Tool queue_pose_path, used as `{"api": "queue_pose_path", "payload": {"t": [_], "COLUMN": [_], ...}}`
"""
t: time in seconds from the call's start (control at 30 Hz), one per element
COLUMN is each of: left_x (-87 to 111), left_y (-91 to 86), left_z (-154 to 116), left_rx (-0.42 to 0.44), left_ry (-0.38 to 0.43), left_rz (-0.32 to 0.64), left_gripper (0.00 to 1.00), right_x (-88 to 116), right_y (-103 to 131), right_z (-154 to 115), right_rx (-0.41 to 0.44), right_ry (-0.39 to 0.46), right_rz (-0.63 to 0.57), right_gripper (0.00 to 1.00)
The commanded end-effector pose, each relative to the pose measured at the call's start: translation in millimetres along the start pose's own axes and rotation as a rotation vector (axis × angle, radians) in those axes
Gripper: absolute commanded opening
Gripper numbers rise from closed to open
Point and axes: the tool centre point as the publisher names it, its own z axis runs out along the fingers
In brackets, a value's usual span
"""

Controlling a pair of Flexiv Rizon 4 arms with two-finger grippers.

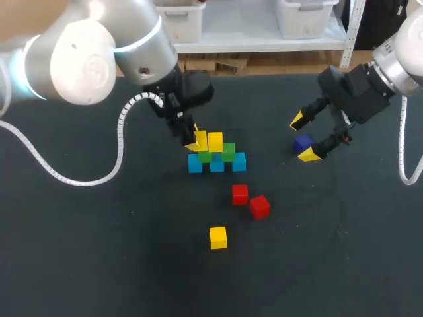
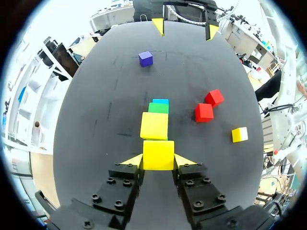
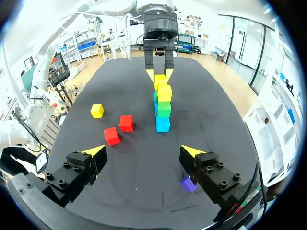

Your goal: Place the blue cubes, place green cubes on the blue cubes, place the yellow cubes on the green cubes, then place the red cubes on the yellow cubes, and place purple cube on the red cubes.

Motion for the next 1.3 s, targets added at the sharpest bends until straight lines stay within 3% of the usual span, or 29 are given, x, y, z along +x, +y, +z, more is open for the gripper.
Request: {"api": "queue_pose_path", "payload": {"t": [0.03, 0.43, 0.53, 1.0, 1.3], "left_x": [-1.1, -1.5, -1.4, -0.2, 0.3], "left_y": [3.0, 3.3, 3.5, 2.6, 3.1], "left_z": [1.3, 2.5, 3.1, 5.3, 6.5], "left_rx": [0.007, 0.013, 0.014, 0.019, 0.022], "left_ry": [0.006, 0.017, 0.019, 0.021, 0.022], "left_rz": [0.002, 0.003, 0.002, 0.000, -0.002], "left_gripper": [0.00, 0.00, 0.06, 0.08, 0.15], "right_x": [0.2, 0.2, 0.2, 0.2, 0.2], "right_y": [-0.7, -0.7, -0.7, -0.7, -0.7], "right_z": [0.4, 0.4, 0.4, 0.4, 0.4], "right_rx": [-0.001, -0.001, -0.001, -0.001, -0.001], "right_ry": [-0.002, -0.002, -0.002, -0.002, -0.002], "right_rz": [-0.001, -0.001, -0.001, -0.001, -0.001], "right_gripper": [1.00, 1.00, 1.00, 1.00, 1.00]}}
